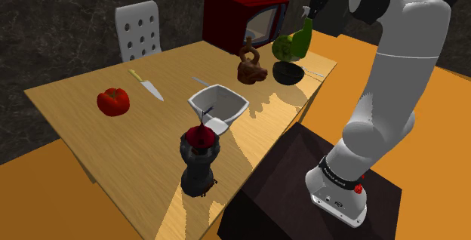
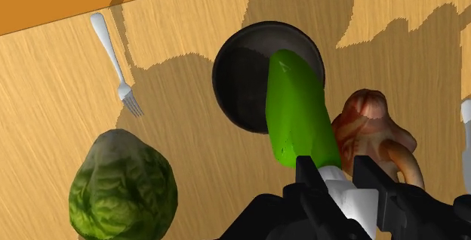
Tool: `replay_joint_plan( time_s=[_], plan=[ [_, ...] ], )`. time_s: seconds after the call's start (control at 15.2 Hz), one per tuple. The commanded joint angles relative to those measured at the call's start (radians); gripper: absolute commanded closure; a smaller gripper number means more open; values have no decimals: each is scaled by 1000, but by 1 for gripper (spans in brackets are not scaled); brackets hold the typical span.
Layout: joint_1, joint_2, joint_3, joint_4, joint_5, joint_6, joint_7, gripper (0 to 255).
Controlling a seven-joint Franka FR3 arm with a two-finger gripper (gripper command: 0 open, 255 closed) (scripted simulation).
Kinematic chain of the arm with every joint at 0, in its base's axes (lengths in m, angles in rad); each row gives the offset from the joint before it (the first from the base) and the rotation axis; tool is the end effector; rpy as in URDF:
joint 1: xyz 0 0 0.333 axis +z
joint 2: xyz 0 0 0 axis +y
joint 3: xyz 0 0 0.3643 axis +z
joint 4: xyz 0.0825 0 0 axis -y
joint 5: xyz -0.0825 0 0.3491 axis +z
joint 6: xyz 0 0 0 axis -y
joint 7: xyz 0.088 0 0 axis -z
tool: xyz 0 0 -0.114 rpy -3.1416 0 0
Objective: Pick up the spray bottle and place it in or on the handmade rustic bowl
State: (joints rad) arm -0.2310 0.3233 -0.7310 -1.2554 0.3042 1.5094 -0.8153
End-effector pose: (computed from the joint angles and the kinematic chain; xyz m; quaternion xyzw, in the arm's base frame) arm 0.4405 -0.4198 0.6507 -0.9978 0.0496 -0.0368 0.0260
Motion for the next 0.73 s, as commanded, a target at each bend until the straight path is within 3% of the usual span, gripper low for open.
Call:
replay_joint_plan(
  time_s=[0.0,0.66],
  plan=[
    [11,-10,0,-41,-7,33,-2,255],
    [51,-46,1,-222,-29,184,-8,255]
  ],
)
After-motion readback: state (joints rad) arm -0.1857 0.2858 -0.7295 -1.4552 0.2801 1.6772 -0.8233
